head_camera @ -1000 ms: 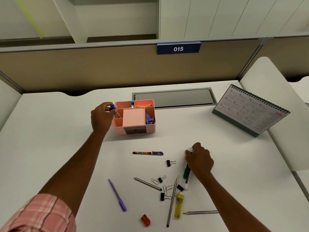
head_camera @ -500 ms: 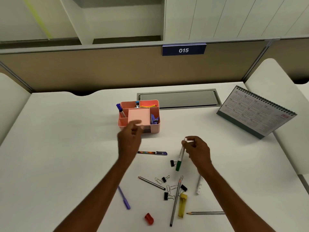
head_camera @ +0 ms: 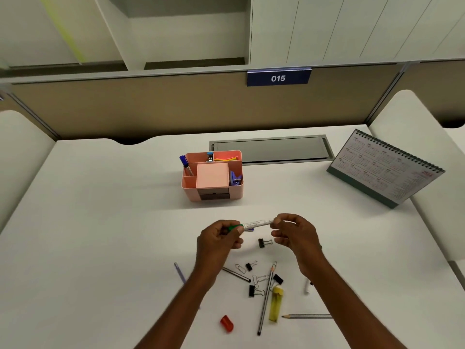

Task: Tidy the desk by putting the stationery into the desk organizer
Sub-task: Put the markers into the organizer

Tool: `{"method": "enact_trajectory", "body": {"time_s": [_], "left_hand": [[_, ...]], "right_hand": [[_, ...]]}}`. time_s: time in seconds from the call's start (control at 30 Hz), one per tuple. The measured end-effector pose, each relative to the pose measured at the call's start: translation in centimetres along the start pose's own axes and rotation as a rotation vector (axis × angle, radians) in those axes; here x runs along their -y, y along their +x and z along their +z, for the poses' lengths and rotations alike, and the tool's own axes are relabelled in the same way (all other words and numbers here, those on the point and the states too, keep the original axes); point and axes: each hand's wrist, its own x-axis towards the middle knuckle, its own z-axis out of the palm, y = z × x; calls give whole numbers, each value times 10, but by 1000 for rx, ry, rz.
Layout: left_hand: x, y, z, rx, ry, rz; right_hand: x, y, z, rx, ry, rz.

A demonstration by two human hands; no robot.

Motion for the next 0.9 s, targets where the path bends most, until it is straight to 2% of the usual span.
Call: {"method": "enact_trajectory", "body": {"time_s": [0.1, 0.27, 0.4, 0.47, 0.53, 0.9], "left_hand": [[-13, 4, -18, -90, -26, 53], [-41, 18, -53, -227, 68, 246], [-66, 38, -79, -296, 149, 373], [-79, 49, -87, -325, 187, 420], [-90, 63, -94, -362, 213, 461], [-109, 139, -107, -526, 398, 514]], "right_hand": [[-14, -2, -19, -74, -379, -176], [-43, -13, -69, 2, -1087, -468], [-63, -29, -101, 37, -1428, -657], [-72, -34, -112, 65, -1512, -715], [-80, -36, -121, 104, -1563, -688], [-85, -41, -127, 197, -1542, -629]]}}
